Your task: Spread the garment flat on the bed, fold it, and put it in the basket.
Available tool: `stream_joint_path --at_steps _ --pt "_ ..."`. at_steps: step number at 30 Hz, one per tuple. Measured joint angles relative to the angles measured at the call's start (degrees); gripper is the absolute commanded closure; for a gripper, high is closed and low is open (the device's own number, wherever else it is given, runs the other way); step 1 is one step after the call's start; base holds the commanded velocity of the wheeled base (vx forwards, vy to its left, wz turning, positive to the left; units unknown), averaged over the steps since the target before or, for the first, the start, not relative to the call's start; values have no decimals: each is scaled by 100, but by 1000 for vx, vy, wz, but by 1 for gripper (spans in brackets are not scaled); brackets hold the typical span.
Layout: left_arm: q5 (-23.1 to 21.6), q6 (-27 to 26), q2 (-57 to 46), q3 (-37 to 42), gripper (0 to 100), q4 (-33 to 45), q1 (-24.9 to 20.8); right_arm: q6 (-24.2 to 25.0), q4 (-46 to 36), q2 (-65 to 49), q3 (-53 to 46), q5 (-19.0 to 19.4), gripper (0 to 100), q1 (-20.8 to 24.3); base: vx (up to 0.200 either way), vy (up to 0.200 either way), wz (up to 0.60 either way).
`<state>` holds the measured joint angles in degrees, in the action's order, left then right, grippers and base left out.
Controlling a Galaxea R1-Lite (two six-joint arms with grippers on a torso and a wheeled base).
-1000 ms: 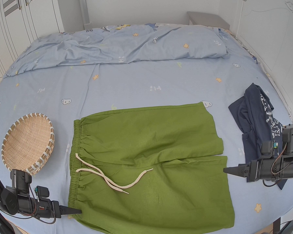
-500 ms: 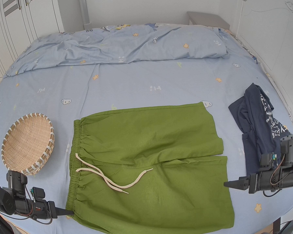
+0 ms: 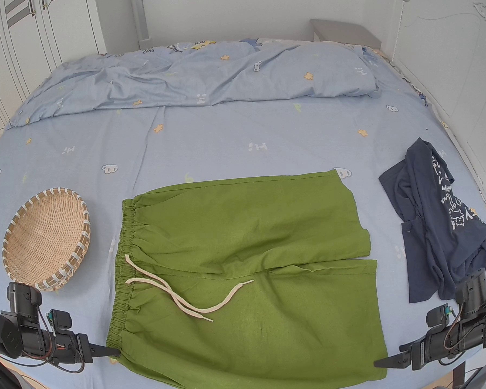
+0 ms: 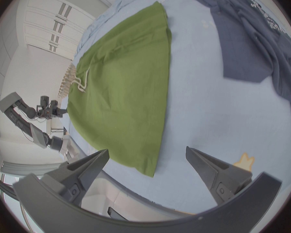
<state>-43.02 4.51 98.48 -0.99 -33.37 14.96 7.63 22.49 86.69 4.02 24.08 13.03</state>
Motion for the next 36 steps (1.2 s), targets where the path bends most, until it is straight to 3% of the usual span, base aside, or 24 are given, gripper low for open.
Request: stream_joint_path --at_steps 11,28,29,36 --pt "-2 -6 78 -2 100 -18 -11 -129 149 529 -216 692 0 102 0 0 0" --pt "2 -6 100 -2 100 -24 11 -83 1498 1863 -295 905 0 494 0 0 0" --pt "5 -6 102 -2 100 -22 15 -83 1497 1891 -295 905 100 496 0 0 0" --pt "5 -6 111 -2 100 -21 48 -63 1410 1987 -299 887 100 461 0 0 0"
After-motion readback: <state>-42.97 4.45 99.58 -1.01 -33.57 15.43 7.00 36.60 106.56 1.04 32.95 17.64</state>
